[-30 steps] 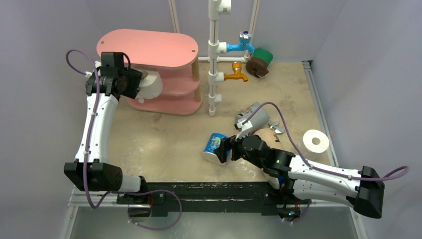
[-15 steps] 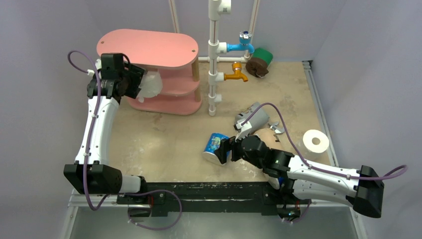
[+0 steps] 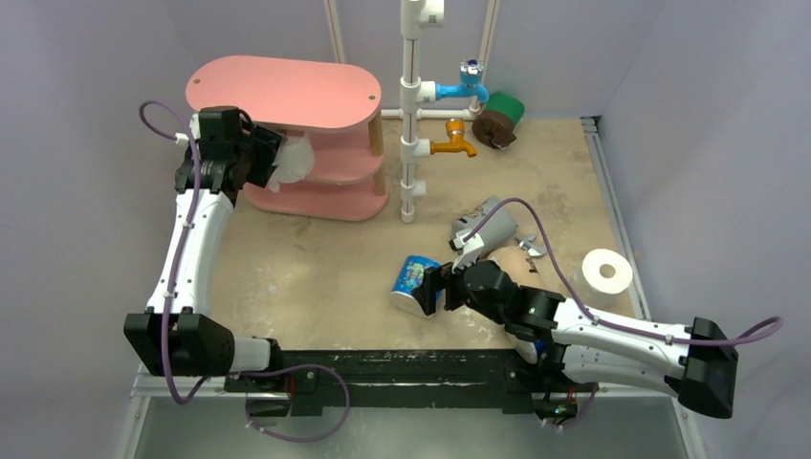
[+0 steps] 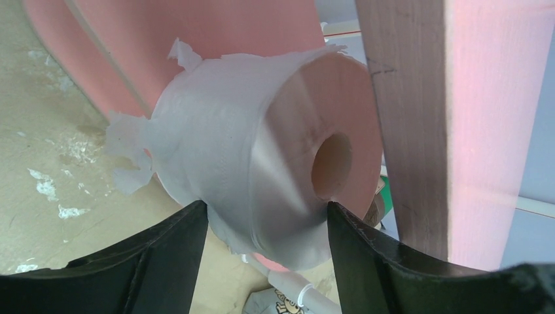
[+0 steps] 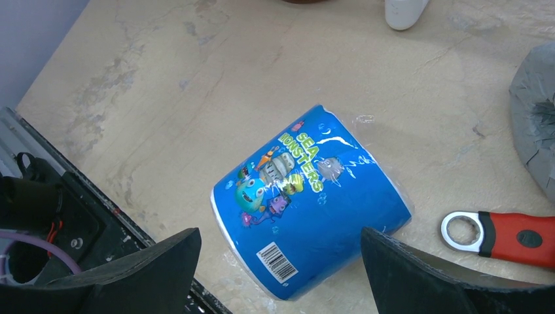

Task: Place and organize the paper towels onto the shelf
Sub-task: Place the paper towel on the shelf.

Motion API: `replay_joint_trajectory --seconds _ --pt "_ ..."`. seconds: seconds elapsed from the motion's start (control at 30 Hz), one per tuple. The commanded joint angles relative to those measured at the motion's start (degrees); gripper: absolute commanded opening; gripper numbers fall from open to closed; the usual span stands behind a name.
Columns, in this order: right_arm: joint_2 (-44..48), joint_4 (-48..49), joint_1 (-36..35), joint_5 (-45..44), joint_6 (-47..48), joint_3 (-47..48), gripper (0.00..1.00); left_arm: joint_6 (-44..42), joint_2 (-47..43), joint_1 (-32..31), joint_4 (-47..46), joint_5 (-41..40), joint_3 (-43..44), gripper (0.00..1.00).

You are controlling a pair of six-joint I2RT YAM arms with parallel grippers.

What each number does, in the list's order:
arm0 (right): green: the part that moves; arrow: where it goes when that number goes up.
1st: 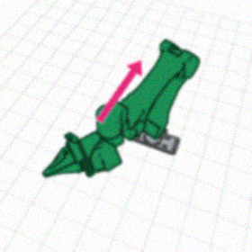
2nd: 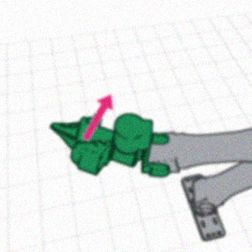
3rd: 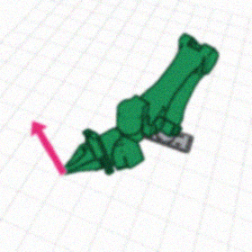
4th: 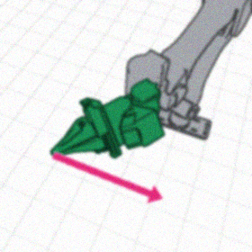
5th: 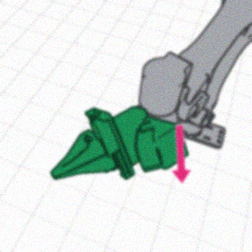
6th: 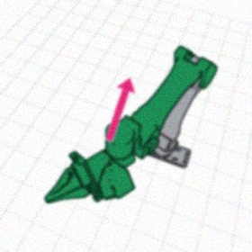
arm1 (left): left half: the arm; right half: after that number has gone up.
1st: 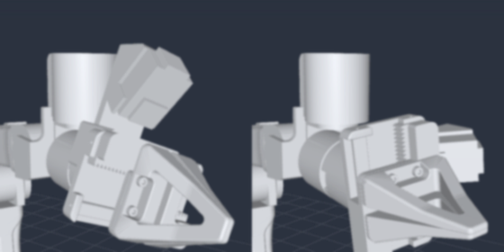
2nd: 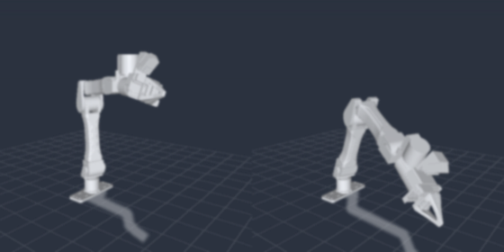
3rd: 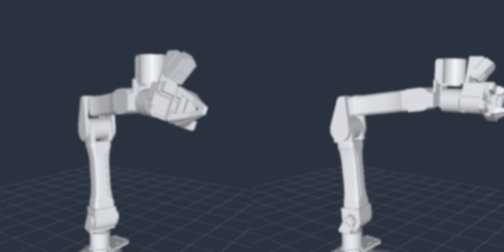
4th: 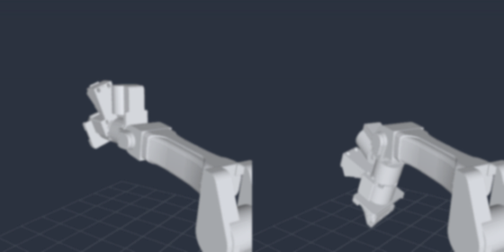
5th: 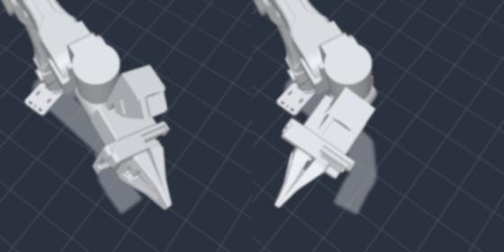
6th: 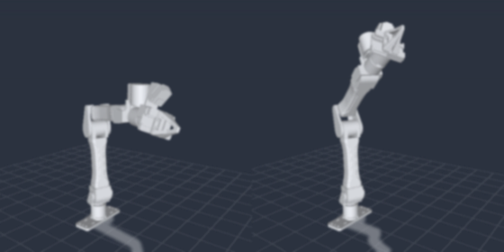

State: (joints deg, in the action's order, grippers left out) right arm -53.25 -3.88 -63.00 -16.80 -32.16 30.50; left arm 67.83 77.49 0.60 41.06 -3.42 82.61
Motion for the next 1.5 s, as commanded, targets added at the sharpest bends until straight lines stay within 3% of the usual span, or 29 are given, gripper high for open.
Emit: replay_joint_trajectory --seconds 0.0,0.47,1.0,1.27,1.47 --pt "0.08 1.16 -0.09 0.19 -0.66 -0.37 0.94 -1.80 -1.64 -0.09 -7.13 0.98 -1.79 0.66" --pt "-0.32 1.15 -0.10 0.17 -0.51 -0.11 0.94 -4.92 -2.43 -0.13 -9.68 2.90 -4.22 0.67" --pt "-0.33 0.46 -0.09 -0.39 -0.37 0.53 0.94 -11.35 -14.25 -0.14 -4.82 0.22 -8.90 0.77" --pt "-0.10 0.07 -0.06 -0.47 -0.36 0.27 0.94 -25.97 -28.08 -1.24 -8.22 1.47 -19.69 0.76" --pt "-1.29 1.58 -0.10 -0.04 -0.20 0.01 0.94 -36.98 -38.35 -4.40 -12.35 -4.83 -28.69 0.82"
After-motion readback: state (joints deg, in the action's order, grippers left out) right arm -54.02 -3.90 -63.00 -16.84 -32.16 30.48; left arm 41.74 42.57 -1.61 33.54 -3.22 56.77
